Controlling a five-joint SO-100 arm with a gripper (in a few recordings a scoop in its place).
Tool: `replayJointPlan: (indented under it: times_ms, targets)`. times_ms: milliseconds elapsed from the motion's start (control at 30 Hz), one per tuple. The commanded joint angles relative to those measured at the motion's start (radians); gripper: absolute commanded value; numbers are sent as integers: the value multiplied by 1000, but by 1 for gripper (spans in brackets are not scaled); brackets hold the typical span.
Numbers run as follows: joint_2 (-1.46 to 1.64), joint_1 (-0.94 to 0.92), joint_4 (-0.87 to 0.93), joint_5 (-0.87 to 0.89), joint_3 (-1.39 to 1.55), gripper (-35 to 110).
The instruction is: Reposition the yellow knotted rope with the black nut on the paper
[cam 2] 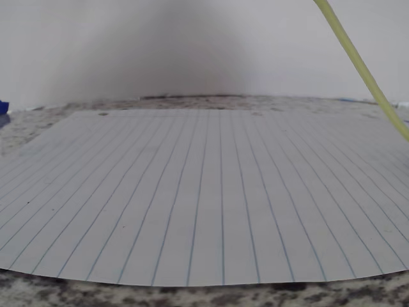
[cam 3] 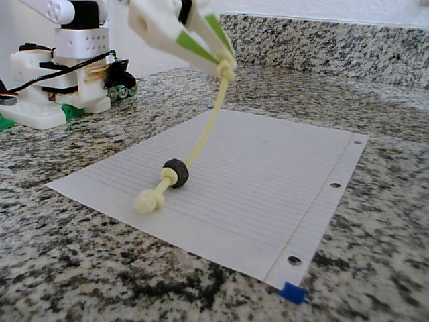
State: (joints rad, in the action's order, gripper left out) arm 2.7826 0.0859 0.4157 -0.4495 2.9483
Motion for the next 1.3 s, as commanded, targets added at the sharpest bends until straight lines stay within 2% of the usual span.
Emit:
replayJointPlan:
  times_ms: [0, 233, 500, 1033, 1067, 1167, 1267]
  targets:
    - [54, 12, -140, -44, 48, 0]
    - [87, 20, -31, -382, 60, 0]
    - [21, 55, -52, -667, 55, 0]
    - [-153, 209, -169, -785, 55, 0]
    - [-153, 210, -175, -785, 55, 3]
    - [-150, 215, -181, -785, 57, 31]
    - [-147, 215, -167, -785, 61, 54]
